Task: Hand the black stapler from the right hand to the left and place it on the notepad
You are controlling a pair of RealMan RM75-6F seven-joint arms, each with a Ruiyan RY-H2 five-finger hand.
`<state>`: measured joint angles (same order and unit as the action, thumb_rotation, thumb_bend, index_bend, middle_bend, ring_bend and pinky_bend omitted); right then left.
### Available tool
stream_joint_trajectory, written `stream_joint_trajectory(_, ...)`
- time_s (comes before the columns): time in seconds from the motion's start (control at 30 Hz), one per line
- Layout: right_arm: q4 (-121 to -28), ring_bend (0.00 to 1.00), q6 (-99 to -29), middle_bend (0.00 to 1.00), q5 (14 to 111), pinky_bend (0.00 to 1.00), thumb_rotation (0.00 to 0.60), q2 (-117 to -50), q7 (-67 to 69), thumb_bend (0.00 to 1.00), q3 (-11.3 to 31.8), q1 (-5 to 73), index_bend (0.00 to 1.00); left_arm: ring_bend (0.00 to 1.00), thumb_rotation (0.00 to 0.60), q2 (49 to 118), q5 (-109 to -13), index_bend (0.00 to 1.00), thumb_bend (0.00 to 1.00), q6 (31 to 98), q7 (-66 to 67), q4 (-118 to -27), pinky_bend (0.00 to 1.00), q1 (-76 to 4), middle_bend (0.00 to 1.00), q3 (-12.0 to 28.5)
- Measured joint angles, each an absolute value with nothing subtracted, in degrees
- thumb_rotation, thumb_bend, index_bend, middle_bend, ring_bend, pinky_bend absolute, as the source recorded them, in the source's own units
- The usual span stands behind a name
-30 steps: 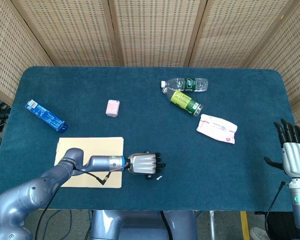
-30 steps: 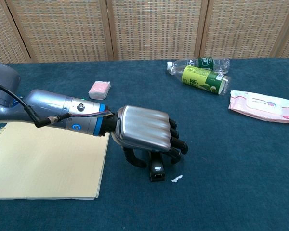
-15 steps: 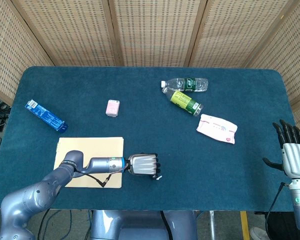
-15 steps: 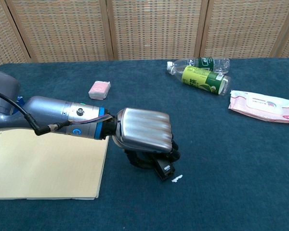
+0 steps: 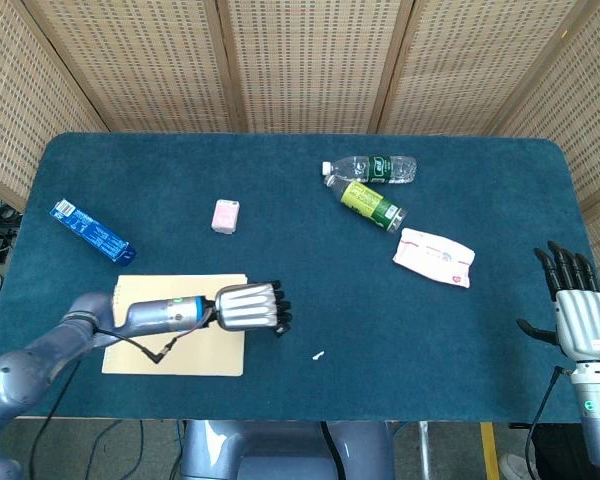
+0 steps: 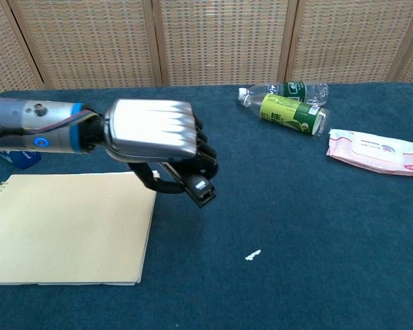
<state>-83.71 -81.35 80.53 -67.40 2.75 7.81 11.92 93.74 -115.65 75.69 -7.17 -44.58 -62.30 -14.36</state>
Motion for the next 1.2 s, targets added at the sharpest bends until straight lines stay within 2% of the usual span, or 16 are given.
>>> stream_joint_trajectory(0.17, -84.64, 0.0, -81.51, 0.0, 81.29, 0.0, 0.6, -67.38, 1.92, 0.0, 7.58, 11.91, 0.0, 0.64, 0.6, 85.86, -114.12, 0.74, 0.58, 78.25, -4.12, -51.17, 0.59, -54.72, 0.54, -17.39)
stream_joint_trajectory(0.3, -85.59, 0.0, -81.93, 0.0, 82.12, 0.0, 0.6, -67.41, 0.88, 0.0, 7.42, 11.88, 0.0, 0.64, 0.6, 83.91, -112.03, 0.74, 0.58, 78.89, -4.15, -52.22, 0.59, -49.73, 0.54, -18.81)
stream_joint_trajectory(0.5, -86.39, 0.0, -82.18, 0.0, 82.81, 0.0, 0.6, -67.49, -0.41, 0.0, 7.02, 11.69, 0.0, 0.64, 0.6, 84.64, -110.11, 0.74, 0.58, 78.82, -7.2, -48.07, 0.59, -45.89, 0.54, -19.24)
stream_joint_trajectory(0.83, -86.52, 0.0, -82.19, 0.0, 82.61, 0.0, 0.6, -67.48, -0.95, 0.0, 6.96, 11.28, 0.0, 0.64, 0.6, 89.59, -109.3, 0.74, 0.58, 76.31, -11.75, -40.22, 0.59, -42.56, 0.54, -19.3)
stream_joint_trajectory(0.93, -86.43, 0.0, -81.93, 0.0, 82.5, 0.0, 0.6, -67.43, -1.0, 0.0, 6.93, 11.25, 0.0, 0.63, 0.6, 90.61, -109.47, 0.7, 0.54, 75.88, -12.4, -38.12, 0.57, -42.05, 0.51, -19.39)
stream_joint_trajectory(1.0, -86.43, 0.0, -81.67, 0.0, 82.48, 0.0, 0.6, -67.38, -1.34, 0.0, 6.86, 11.28, 0.0, 0.52, 0.6, 91.29, -109.6, 0.56, 0.4, 75.71, -12.97, -36.67, 0.5, -41.75, 0.41, -19.42)
stream_joint_trajectory(1.07, -86.55, 0.0, -81.5, 0.0, 82.56, 0.0, 0.6, -67.34, -1.56, 0.0, 6.78, 11.34, 0.0, 0.31, 0.6, 91.6, -109.74, 0.37, 0.24, 74.86, -13.27, -35.98, 0.36, -41.58, 0.27, -19.62)
stream_joint_trajectory(1.17, -86.79, 0.0, -81.4, 0.0, 82.8, 0.0, 0.6, -67.25, -1.75, 0.0, 6.67, 11.38, 0.0, 0.05, 0.6, 91.55, -109.71, 0.17, 0.11, 73.2, -13.87, -36.1, 0.1, -41.41, 0.12, -19.9)
stream_joint_trajectory(1.2, -86.86, 0.0, -81.4, 0.0, 82.85, 0.0, 0.6, -67.22, -1.8, 0.0, 6.65, 11.37, 0.0, 0.02, 0.599, 91.45, -109.6, 0.13, 0.09, 72.88, -14.12, -36.42, 0.06, -41.36, 0.1, -19.92)
